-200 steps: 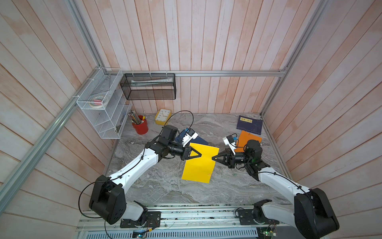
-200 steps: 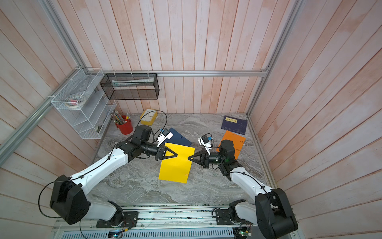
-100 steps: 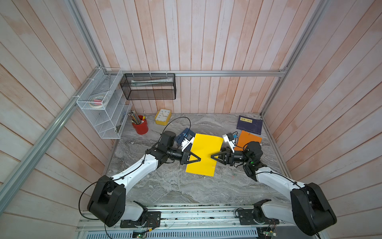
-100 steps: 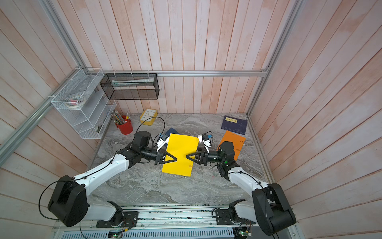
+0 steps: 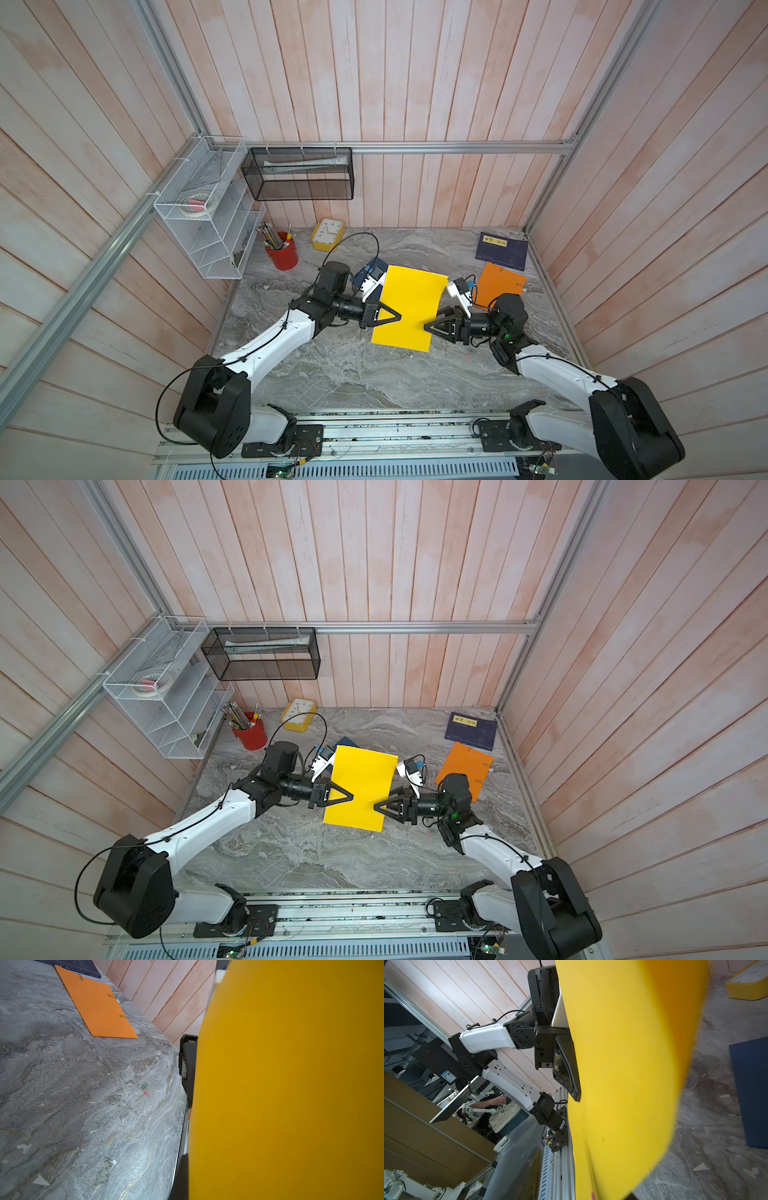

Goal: Unclip the paperclips from the documents
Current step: Adjust the document.

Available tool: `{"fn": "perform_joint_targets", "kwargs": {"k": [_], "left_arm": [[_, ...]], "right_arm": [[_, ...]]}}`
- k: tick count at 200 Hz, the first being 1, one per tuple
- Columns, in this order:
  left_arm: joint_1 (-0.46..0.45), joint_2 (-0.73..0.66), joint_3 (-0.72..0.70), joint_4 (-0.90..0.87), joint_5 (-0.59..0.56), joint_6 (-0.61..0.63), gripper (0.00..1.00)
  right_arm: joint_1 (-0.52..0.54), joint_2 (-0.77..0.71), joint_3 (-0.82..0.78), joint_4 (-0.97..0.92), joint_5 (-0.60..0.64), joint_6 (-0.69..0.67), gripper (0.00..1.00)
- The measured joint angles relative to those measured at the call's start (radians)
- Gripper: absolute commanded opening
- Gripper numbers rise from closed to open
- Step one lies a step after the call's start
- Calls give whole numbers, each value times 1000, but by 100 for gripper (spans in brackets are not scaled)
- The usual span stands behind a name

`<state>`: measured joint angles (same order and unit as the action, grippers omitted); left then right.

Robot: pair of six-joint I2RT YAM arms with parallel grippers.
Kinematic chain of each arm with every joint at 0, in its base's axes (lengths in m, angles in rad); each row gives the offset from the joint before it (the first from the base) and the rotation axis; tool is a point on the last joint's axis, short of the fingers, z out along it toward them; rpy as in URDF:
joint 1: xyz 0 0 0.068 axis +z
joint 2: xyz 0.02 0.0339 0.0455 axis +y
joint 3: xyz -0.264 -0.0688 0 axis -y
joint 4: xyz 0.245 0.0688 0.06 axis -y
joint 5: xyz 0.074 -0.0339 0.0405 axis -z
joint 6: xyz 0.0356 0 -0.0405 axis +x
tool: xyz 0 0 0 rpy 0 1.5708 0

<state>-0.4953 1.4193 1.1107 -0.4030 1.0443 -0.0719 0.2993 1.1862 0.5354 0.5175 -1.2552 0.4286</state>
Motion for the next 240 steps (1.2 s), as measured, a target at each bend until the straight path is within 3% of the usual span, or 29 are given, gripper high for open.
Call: {"fn": "perform_joint_targets", "kwargs": {"k": [71,119,180,240], "left_arm": [[11,-8,0,-10,-6,4,0],[18,-8,0,-20,-11,18,0],[19,-8,0,-19,-14,19,0],[19,-8,-11,-16,-13,20,0]], "right_arm": [[-10,-1,0,-33,3,-12,8],[-33,-32,-11,-124,68,-21,7],[-76,-105,-75,-351,325,2,4],[-137,-233,-245,-492,592,169,4]]}}
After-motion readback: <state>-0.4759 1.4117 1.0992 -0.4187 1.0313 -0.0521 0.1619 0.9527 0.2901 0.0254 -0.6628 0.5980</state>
